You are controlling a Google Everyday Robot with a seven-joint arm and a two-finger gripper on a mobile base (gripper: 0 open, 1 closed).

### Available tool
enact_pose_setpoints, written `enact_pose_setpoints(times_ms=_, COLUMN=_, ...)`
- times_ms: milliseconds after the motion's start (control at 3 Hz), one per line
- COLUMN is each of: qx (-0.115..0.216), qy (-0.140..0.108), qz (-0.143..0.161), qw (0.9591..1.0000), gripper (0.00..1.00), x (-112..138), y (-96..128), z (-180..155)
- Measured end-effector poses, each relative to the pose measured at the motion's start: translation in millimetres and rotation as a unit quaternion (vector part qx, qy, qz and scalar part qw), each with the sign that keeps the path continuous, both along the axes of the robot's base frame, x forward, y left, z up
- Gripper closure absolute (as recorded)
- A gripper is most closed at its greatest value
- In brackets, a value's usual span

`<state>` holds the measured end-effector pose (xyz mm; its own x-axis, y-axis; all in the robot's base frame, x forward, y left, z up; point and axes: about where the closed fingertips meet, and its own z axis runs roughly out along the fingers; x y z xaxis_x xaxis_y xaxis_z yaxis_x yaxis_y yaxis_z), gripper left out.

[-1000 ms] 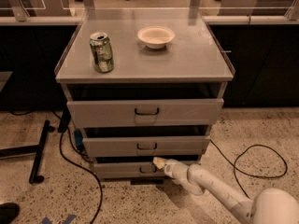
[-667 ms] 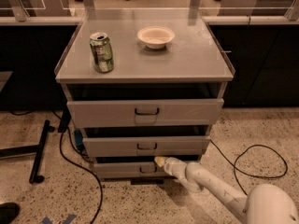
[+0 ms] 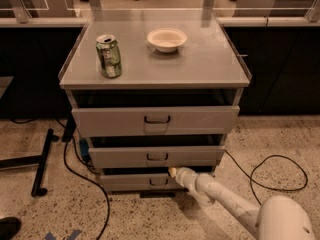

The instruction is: Open bottom drawer

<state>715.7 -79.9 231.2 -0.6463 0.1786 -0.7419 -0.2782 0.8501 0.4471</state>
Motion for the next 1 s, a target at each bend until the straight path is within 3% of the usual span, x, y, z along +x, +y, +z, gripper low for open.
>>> enact_pose_setpoints(times_ms=333, qx=-0.019, qy=-0.008, qz=-0.012, qw=0.9997, gripper=1.0, x=6, y=-3, z=-4)
enact_pose_setpoints(times_ms=1000, qx=-0.049, qy=0.012, qz=-0.02, qw=0.9986, gripper=1.0, x=15, y=-8, z=-26)
